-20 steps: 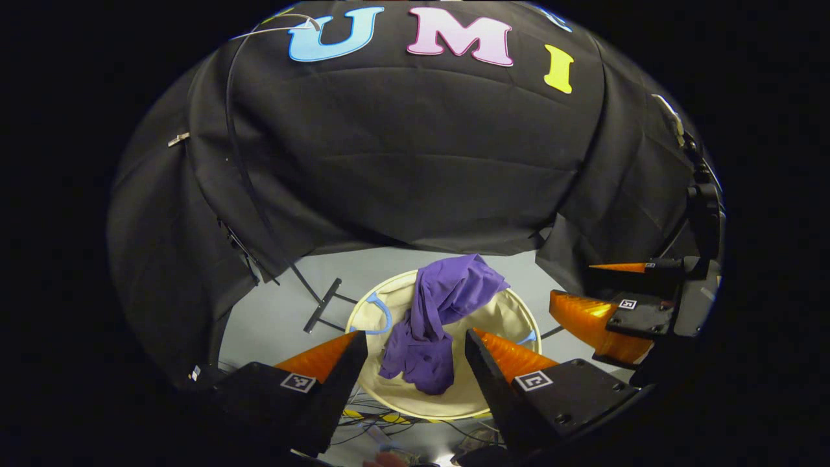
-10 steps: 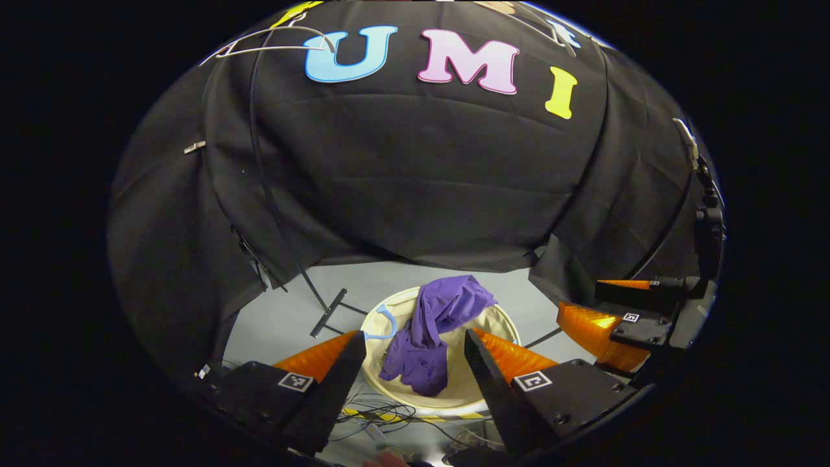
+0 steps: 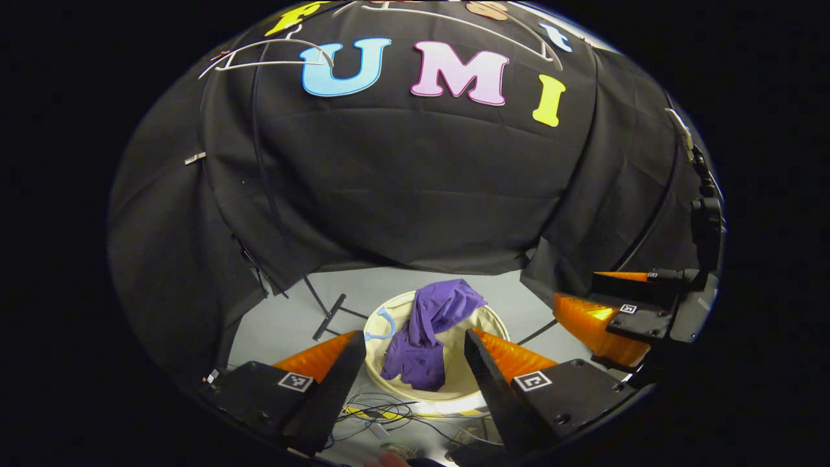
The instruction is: Grasp the clothes on the hanger with both hands and then place them into the laundry hamper below.
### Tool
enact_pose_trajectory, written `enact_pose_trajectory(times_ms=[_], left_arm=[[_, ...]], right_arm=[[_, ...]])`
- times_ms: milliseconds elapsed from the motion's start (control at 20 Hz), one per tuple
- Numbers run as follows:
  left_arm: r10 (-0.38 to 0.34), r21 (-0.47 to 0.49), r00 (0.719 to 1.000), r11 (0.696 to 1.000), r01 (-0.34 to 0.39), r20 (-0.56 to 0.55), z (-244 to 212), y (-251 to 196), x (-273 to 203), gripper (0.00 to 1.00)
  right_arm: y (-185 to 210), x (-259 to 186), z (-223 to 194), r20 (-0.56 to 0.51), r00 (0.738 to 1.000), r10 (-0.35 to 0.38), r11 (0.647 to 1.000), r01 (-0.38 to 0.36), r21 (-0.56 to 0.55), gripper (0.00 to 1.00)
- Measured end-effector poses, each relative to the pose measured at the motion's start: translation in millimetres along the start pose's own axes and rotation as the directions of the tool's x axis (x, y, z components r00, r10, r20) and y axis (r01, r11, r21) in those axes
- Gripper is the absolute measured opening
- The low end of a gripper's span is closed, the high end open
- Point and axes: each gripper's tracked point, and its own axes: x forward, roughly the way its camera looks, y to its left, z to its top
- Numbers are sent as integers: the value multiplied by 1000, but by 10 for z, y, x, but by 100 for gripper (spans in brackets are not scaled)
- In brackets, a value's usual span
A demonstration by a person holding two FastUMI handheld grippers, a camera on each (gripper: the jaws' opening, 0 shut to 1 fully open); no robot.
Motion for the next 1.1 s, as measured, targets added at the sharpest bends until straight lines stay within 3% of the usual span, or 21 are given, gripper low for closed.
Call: enact_pose_trajectory(times_ms=[300,600,900,1100], left_arm=[[-9,-3,994,1000,10,108,418,-13,-480,96],[-32,17,967,999,28,251,939,-40,-1125,95],[-30,17,918,1000,26,395,1431,-9,-1731,95],[2,-8,865,1000,3,501,1778,113,-2196,95]], right_arm=[[69,-446,507,106,994,-14,1000,17,-20,99],[93,-1009,1186,261,965,-35,998,45,-35,99],[235,-1618,1881,444,895,-54,993,95,-70,99],[365,-2034,2337,548,835,-57,993,106,-59,96]])
